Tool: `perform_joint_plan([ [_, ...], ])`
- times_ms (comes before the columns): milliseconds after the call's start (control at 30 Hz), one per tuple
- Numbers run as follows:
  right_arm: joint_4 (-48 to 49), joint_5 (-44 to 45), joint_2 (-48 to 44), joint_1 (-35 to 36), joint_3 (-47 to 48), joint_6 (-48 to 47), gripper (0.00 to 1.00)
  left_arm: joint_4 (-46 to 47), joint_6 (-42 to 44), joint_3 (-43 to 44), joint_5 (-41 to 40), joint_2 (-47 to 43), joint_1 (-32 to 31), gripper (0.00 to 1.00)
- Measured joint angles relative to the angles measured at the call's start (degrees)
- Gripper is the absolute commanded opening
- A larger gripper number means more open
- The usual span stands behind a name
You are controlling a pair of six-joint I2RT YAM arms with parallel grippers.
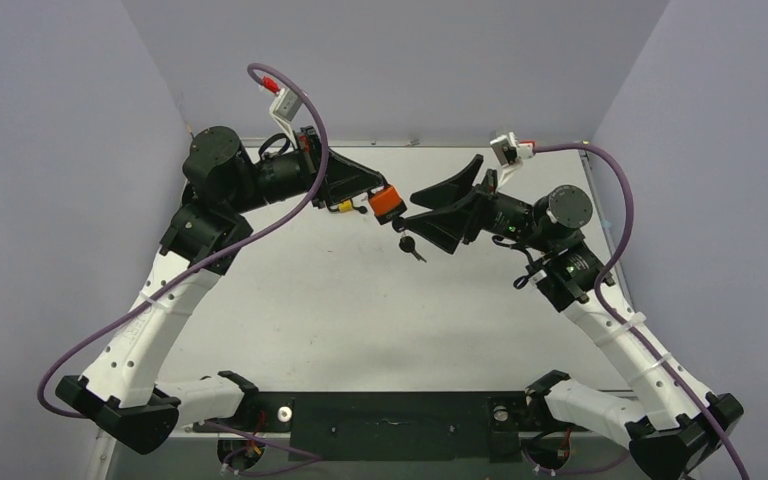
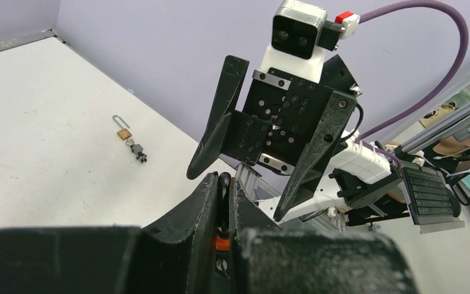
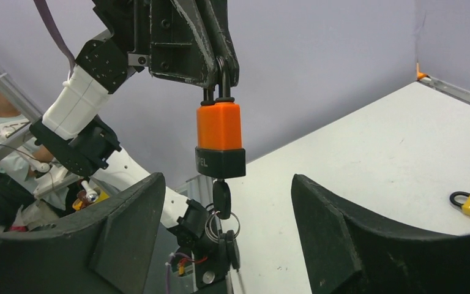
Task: Lock with the key
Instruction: Lock the lock.
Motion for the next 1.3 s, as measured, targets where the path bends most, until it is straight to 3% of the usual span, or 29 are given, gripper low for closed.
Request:
perform_joint_plan([
  [267, 2.25, -0.57, 2.78, 2.99, -0.24, 0.87, 0.52, 1.86, -1.77, 0.00, 0.02, 0.46, 0.46, 0.00],
  [500, 2.19, -0.61, 4.24, 3.34, -0.24, 0.33, 0.19, 2.19, -2.54, 0.00, 0.24, 1.53, 0.72, 0.00],
  [767, 2.32, -0.72, 4.22, 3.23, -0.28, 0.55, 0.00, 3.23, -3.15, 0.00, 0.96, 1.86, 1.18, 0.00],
  [1300, 7.32, 1.70, 1.95, 1.05, -7.43, 1.42, 0.00, 8.81, -5.33, -2.71, 4.17, 5.31, 2.73, 0.00],
])
